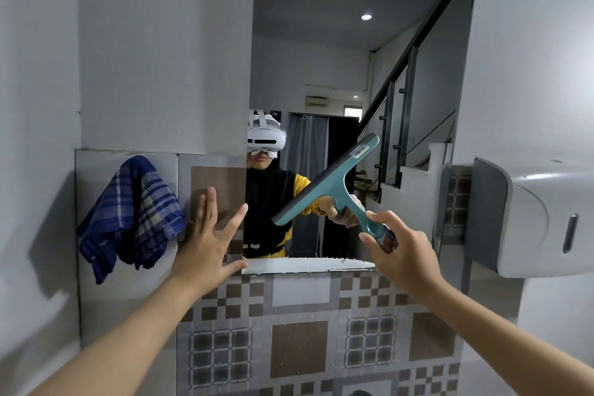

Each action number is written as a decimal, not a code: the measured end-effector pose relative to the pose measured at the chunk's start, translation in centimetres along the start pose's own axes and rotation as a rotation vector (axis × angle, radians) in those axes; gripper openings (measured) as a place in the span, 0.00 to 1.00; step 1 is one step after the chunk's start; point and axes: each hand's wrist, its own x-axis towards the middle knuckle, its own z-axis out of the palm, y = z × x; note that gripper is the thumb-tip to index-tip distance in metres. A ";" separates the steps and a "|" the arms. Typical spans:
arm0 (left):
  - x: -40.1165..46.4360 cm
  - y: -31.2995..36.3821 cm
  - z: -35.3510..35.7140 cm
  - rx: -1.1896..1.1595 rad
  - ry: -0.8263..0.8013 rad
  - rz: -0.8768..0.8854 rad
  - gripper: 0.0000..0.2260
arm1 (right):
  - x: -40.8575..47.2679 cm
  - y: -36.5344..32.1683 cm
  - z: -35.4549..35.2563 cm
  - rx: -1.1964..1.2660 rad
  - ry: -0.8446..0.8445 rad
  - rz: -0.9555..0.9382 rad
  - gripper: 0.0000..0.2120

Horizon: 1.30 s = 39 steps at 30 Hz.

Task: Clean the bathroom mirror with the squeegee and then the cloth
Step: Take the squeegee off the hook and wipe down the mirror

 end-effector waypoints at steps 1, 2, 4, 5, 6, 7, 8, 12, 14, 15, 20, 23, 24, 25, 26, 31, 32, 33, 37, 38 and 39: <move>0.0 0.0 0.0 0.004 0.004 0.001 0.48 | 0.0 0.4 -0.3 -0.011 0.000 -0.003 0.15; 0.0 0.0 0.1 0.008 0.006 0.002 0.48 | -0.1 1.0 -0.7 -0.019 -0.004 -0.003 0.15; 0.0 0.0 0.1 0.013 0.005 0.002 0.48 | -0.1 2.2 -1.5 -0.018 -0.020 -0.002 0.15; 0.0 0.0 0.1 0.012 0.001 0.000 0.48 | -0.1 2.8 -1.9 -0.023 -0.027 -0.009 0.16; 0.0 0.0 0.1 0.009 -0.004 -0.002 0.48 | -0.2 3.5 -2.2 -0.031 -0.034 -0.019 0.16; 0.0 0.1 0.1 0.005 -0.009 -0.004 0.48 | -0.3 4.1 -2.6 -0.038 -0.036 -0.027 0.16; 0.0 0.1 0.1 0.003 -0.013 -0.006 0.47 | -0.4 4.8 -2.9 -0.043 -0.035 -0.030 0.16; 0.0 0.2 0.0 0.002 -0.018 -0.023 0.48 | -1.1 7.6 -4.5 -0.013 -0.015 -0.001 0.18; 0.0 0.3 0.0 -0.001 -0.012 -0.020 0.48 | -1.4 8.7 -5.2 -0.005 -0.016 0.005 0.22; 0.0 0.3 0.0 -0.002 -0.009 -0.021 0.48 | -1.4 9.1 -5.5 -0.005 -0.020 0.003 0.22; -0.1 0.6 -0.2 0.002 -0.011 -0.041 0.48 | -1.5 9.9 -5.7 -0.022 -0.024 -0.010 0.17; -0.1 0.6 -0.2 0.000 -0.013 -0.044 0.48 | -2.2 11.1 -5.8 0.001 -0.015 0.015 0.18; -0.1 0.7 -0.2 0.000 -0.012 -0.043 0.48 | -2.7 11.6 -5.9 0.023 -0.011 0.030 0.18; -0.1 0.6 -0.1 0.002 -0.012 -0.043 0.48 | -3.2 12.1 -6.1 0.039 -0.004 0.048 0.18; 0.0 0.6 -0.1 0.004 -0.013 -0.042 0.48 | -3.8 12.5 -6.2 0.047 0.004 0.071 0.17; 0.0 0.5 0.1 0.024 -0.015 -0.044 0.48 | -5.9 12.5 -6.1 0.118 0.003 0.196 0.15; 0.0 0.6 0.1 0.024 -0.015 -0.046 0.48 | -6.1 12.3 -5.8 0.152 -0.002 0.225 0.14; 0.0 0.6 0.1 0.023 -0.016 -0.047 0.48 | -6.3 12.1 -5.6 0.193 -0.009 0.252 0.13; -0.1 0.8 -0.1 0.017 -0.020 -0.057 0.48 | -7.2 10.9 -4.4 0.323 -0.006 0.352 0.10; -0.1 0.9 -0.2 0.015 -0.023 -0.063 0.48 | -7.5 10.6 -4.0 0.350 0.010 0.371 0.10; -0.1 1.1 -0.3 0.015 -0.024 -0.068 0.48 | -7.8 10.2 -3.6 0.373 0.027 0.391 0.10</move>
